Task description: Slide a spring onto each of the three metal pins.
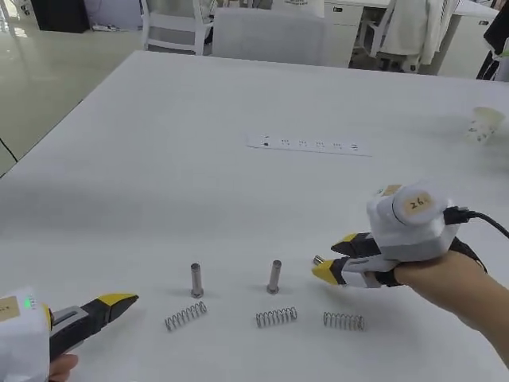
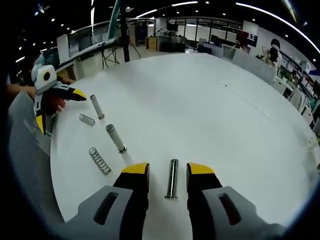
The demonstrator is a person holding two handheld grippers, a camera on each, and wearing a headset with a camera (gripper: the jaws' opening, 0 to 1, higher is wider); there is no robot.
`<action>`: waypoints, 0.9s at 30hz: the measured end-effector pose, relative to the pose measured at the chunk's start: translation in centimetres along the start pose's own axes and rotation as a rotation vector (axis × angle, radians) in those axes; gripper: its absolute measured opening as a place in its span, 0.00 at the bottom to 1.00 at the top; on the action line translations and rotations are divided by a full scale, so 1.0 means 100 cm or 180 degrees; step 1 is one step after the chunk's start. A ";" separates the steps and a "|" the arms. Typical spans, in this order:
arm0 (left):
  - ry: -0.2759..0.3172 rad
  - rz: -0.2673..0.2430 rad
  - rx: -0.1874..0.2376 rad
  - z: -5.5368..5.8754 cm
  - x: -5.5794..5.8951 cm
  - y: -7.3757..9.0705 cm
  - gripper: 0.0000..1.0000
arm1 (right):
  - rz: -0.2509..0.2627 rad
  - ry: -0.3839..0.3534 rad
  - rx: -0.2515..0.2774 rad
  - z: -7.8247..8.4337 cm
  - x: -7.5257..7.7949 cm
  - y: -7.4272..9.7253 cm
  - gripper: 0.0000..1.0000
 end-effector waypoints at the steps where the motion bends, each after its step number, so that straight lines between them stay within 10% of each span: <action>1: -0.0001 0.0003 0.0001 0.000 0.000 0.000 0.90 | -0.0001 0.0000 0.0000 0.000 0.000 -0.001 0.26; 27: 0.0013 0.0001 0.0003 0.000 0.001 -0.002 0.89 | 0.0084 -0.0080 -0.0314 0.000 0.007 -0.018 0.11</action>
Point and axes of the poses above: the centre of the closed fingertips' face, and the gripper's own axes: y roughly backward along the fingers, x roughly to its right, z roughly out of its underside, the point moved 9 cm from there along y, roughly backward along the fingers, and after that the axes turned 2 degrees about -z, right-handed, at the moved point
